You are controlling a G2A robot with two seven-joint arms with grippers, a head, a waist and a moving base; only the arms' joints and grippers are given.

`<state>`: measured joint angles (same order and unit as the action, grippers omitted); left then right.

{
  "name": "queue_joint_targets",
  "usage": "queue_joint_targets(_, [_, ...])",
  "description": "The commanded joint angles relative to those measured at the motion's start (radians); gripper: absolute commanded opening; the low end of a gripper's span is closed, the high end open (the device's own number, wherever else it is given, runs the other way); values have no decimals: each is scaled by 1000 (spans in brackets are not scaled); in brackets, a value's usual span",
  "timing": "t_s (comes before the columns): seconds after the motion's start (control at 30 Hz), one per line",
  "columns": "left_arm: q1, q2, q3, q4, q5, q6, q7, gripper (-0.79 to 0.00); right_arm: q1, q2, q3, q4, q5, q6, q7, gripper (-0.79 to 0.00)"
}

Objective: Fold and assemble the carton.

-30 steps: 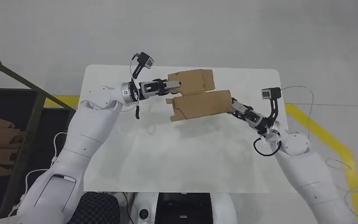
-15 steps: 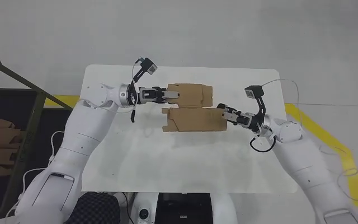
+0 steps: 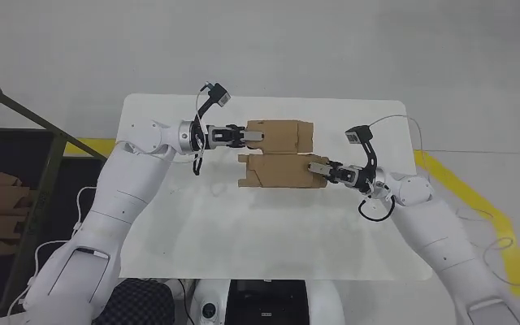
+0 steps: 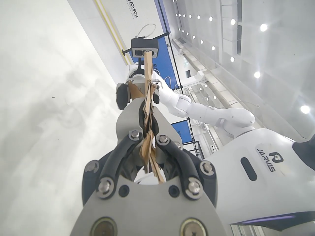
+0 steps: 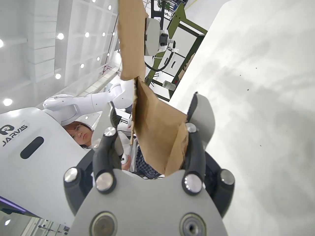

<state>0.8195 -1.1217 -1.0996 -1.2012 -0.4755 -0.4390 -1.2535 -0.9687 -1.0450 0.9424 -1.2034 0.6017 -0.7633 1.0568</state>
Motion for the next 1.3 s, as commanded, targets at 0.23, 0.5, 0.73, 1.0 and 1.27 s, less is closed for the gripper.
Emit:
queue_joint_targets(0.23, [5,6,-7,-17,57,3,24,-785,19,3,-16,37,0,3,3,-406])
queue_joint_targets(0.5, [18,14,-20,-41,100,9,47,-785,29,7,-22,53,8,0,0,-314])
queue_joint_targets(0.73, [20,16,-12,-53,157,12,81,-785,38,4,-45,40,33,8,8,-379])
queue_joint_targets(1.0, [22,18,-10,-64,187,12,106,-785,49,6,-60,50,24,6,6,-400])
queue_joint_targets(1.27, [25,20,-9,-70,193,12,114,-785,60,4,-81,63,-5,-2,-2,-480])
